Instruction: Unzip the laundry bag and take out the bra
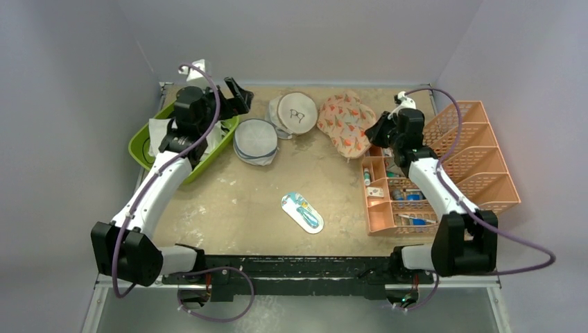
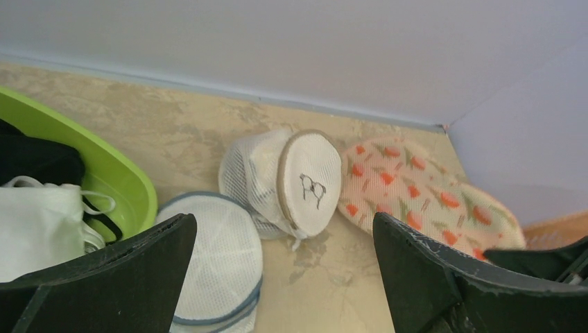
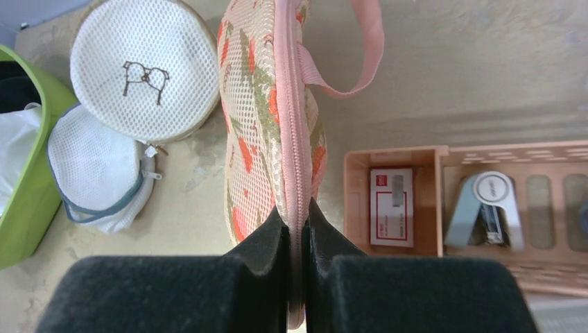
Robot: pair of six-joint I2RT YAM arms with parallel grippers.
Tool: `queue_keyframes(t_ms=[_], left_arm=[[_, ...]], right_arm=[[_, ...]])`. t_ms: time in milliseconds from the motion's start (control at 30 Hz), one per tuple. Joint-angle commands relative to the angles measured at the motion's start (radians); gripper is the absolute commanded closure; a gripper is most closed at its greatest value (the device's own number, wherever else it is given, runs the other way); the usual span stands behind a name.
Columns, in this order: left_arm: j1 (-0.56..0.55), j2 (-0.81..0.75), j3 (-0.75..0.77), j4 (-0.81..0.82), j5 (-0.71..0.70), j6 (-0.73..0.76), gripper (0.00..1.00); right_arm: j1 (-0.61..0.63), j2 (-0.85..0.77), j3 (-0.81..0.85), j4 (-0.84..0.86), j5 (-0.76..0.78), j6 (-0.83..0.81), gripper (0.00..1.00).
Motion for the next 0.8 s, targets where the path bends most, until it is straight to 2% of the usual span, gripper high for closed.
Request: queue_keyframes(t_ms=[0, 67, 133, 300, 400, 500, 700, 767], left_arm=[[-0.089, 0.016, 0.062, -0.034, -0.028, 0.07, 0.02], [-0.135, 0.026, 0.071, -0.055, -0.061, 0.1, 0.02], [-0.186, 0.033, 0.083, -0.085, -0.078, 0.143, 0.02], [-0.321, 0.021, 0.089, -0.122, -0.098, 0.254, 0.02], [-0.418, 0.002, 0.076, -0.162, -0.138, 0.34, 0.02], [-0.541, -0.048, 0.007, -0.151, -0.198, 0.463, 0.02], [-0.818, -0.21, -0.229, -0.111, -0.307, 0.792, 0.04], [-0.879, -0.253, -0.279, -0.129, -0.369, 0.843, 0.04]], right_arm=[[0.005, -0.144, 0.033, -0.072, 0.127, -0.036, 1.0], [0.005, -0.217, 0.035, -0.078, 0.179, -0.046, 1.0], [0.006, -0.27, 0.032, -0.054, 0.152, -0.066, 1.0], [0.006, -0.292, 0.035, -0.044, -0.108, -0.087, 1.0], [0.008, -0.237, 0.128, -0.177, -0.267, -0.116, 1.0], [0.035, -0.205, 0.15, -0.268, -0.398, -0.135, 1.0], [0.154, -0.183, 0.118, -0.348, -0.586, -0.201, 1.0], [0.194, -0.145, 0.109, -0.352, -0.654, -0.207, 1.0]])
